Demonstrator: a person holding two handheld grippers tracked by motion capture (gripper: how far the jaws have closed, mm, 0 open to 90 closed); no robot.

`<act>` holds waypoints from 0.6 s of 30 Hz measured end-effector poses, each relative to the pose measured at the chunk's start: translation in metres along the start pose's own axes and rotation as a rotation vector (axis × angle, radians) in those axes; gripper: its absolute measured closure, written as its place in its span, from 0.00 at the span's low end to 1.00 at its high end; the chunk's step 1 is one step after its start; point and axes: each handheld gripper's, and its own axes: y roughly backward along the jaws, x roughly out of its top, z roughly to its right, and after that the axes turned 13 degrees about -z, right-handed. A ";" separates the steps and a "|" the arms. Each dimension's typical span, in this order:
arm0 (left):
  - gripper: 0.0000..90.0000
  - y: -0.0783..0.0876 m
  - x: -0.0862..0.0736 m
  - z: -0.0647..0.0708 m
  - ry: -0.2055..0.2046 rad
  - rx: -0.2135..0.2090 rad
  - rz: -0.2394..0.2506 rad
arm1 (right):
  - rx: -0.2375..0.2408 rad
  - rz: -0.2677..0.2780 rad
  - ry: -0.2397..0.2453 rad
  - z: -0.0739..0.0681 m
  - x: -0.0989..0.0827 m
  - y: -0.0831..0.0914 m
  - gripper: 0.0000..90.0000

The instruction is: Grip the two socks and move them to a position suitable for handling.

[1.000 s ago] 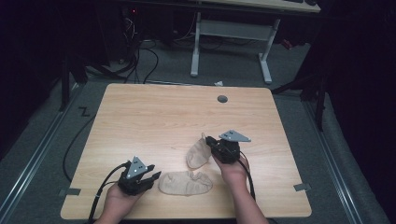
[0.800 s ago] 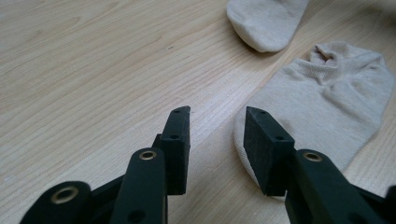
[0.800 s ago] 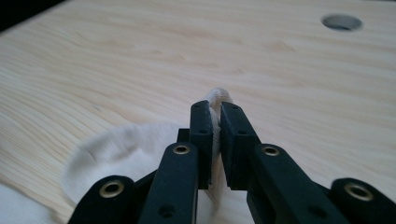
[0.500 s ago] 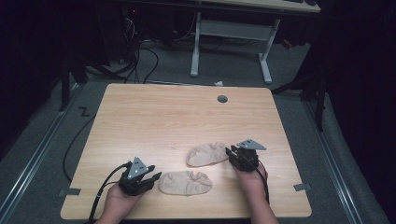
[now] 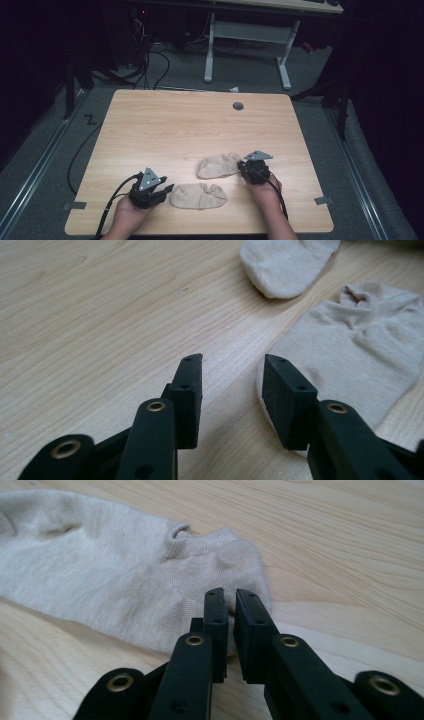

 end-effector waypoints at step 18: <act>0.56 -0.030 0.030 0.004 0.025 -0.007 0.007 | 0.055 0.066 0.008 -0.032 0.012 0.006 0.78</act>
